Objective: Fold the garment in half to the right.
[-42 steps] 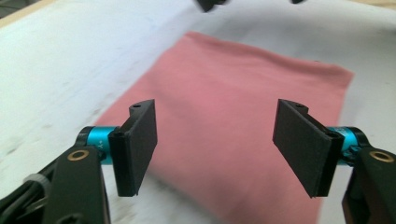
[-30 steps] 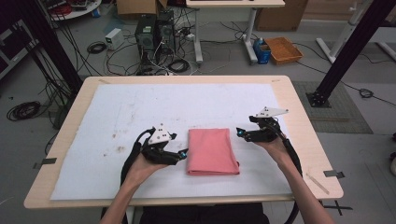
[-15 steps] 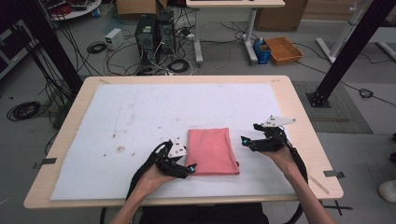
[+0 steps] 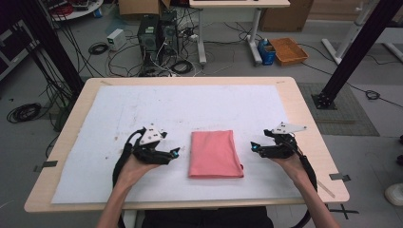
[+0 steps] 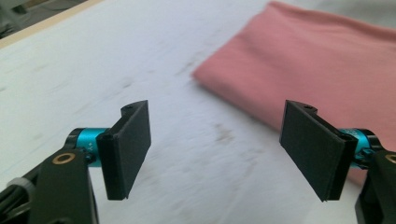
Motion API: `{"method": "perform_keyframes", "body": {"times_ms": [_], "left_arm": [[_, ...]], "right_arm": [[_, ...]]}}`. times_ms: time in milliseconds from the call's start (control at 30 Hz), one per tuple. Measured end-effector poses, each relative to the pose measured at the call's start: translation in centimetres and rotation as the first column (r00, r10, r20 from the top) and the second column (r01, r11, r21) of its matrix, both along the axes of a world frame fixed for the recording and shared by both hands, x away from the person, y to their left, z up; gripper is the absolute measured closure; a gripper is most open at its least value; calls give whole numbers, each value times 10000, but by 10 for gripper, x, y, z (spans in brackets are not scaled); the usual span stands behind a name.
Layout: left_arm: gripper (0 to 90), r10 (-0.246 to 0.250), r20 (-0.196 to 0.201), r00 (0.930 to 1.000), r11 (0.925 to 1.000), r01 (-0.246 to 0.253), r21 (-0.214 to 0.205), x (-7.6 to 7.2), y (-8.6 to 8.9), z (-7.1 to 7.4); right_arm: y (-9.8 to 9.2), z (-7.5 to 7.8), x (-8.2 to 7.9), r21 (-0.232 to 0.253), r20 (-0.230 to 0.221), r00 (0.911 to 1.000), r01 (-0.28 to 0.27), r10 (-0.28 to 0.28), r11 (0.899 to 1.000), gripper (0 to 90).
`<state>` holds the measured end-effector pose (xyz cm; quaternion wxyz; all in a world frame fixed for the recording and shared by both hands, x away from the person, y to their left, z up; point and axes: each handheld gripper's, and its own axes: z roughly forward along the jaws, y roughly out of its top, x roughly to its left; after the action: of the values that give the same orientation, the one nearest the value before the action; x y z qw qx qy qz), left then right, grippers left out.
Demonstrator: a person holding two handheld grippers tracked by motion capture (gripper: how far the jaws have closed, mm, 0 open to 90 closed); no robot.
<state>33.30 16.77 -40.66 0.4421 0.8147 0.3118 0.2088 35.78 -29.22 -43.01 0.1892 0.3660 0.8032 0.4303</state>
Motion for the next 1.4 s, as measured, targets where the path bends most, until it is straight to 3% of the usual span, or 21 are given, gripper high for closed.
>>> {"method": "perform_keyframes", "body": {"times_ms": [167, 333, 533, 867, 1400], "left_arm": [[215, 995, -35, 9950, 9949, -996, -143, 7, 38, -2], [212, 2058, -75, 9786, 9764, -2058, -651, 9, 76, -4], [210, 2675, -306, 9631, 9565, -2692, -1121, 6, 101, -11], [210, 2539, -342, 9666, 9623, -2561, -917, 5, 100, -13], [210, 2696, -542, 9615, 9586, -2733, -802, 7, 100, -17]], "right_arm": [[-1, -3, -1, -13, 36, 9999, 146, -146, 9999, 210], [-1, -1, -1, 110, 85, 9999, 87, -88, 9999, 210], [-1, -2, 2, 131, 51, 9998, 169, -170, 9998, 210], [3, -5, 3, 18, -13, 10000, 67, -67, 10000, 210], [0, -6, 2, -83, 30, 9998, 220, -220, 9997, 210]]}}
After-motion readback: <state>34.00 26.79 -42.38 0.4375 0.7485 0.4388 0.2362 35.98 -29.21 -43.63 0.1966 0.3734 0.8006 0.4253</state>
